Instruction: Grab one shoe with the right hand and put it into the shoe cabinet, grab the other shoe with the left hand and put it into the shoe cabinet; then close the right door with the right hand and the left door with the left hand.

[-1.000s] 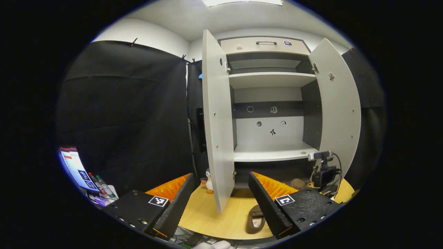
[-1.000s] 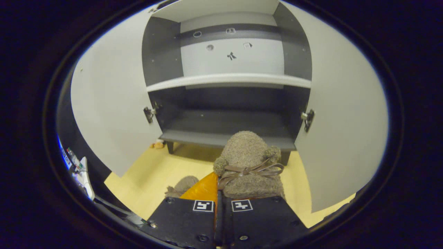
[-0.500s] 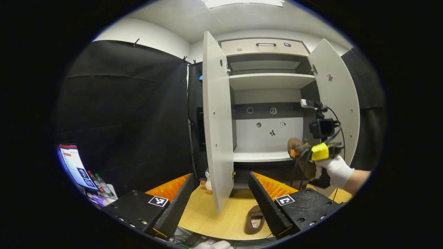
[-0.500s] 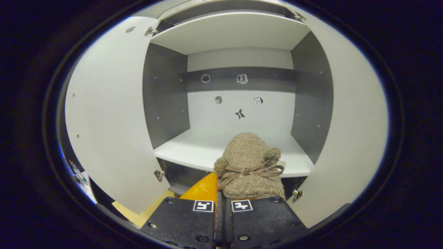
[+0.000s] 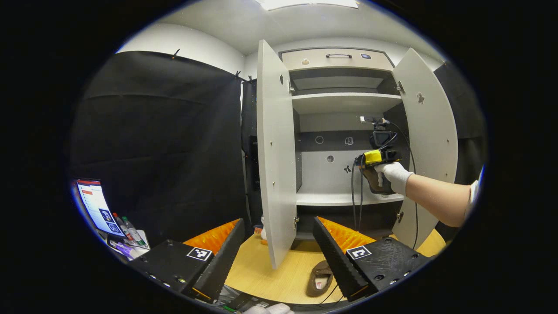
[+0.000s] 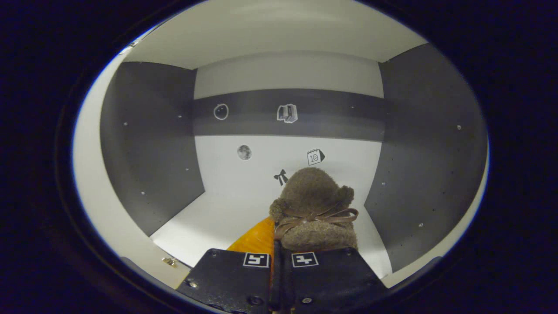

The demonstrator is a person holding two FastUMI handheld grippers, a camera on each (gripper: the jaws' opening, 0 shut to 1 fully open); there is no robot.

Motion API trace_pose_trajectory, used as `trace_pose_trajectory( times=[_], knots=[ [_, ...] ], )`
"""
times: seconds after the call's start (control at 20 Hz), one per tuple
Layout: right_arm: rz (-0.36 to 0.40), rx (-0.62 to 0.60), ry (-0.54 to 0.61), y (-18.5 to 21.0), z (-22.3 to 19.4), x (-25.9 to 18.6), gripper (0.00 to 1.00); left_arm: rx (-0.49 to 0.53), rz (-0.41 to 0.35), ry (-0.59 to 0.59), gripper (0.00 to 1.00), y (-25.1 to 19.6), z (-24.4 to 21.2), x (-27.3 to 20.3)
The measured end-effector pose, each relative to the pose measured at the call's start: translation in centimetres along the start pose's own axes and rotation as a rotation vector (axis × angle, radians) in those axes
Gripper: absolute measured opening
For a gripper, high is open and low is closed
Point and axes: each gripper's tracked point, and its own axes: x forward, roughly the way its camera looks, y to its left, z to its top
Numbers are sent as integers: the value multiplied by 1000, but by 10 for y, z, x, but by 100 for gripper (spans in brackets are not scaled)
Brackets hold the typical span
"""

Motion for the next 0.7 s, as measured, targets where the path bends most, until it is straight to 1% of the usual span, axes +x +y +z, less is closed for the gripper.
trace_pose_trajectory(
  times=[0.05, 0.25, 0.4, 0.55, 0.7],
  knots=[
    [-2, 4, 33, -3, -5, 11, 6, 2, 5, 2, 96, 1, -1, 0],
    [-20, 56, 171, -18, -32, 50, 6, 10, 22, 3, 96, 3, -1, 0],
    [-38, 49, 269, -27, -54, 63, 5, 17, 30, 5, 96, 3, 0, -1],
    [-18, 73, 349, -24, -68, 67, 7, 19, 30, 6, 96, 3, -1, -4],
    [-15, 61, 347, -24, -64, 63, 19, 22, 32, 3, 96, 3, 1, -8]
  ],
)
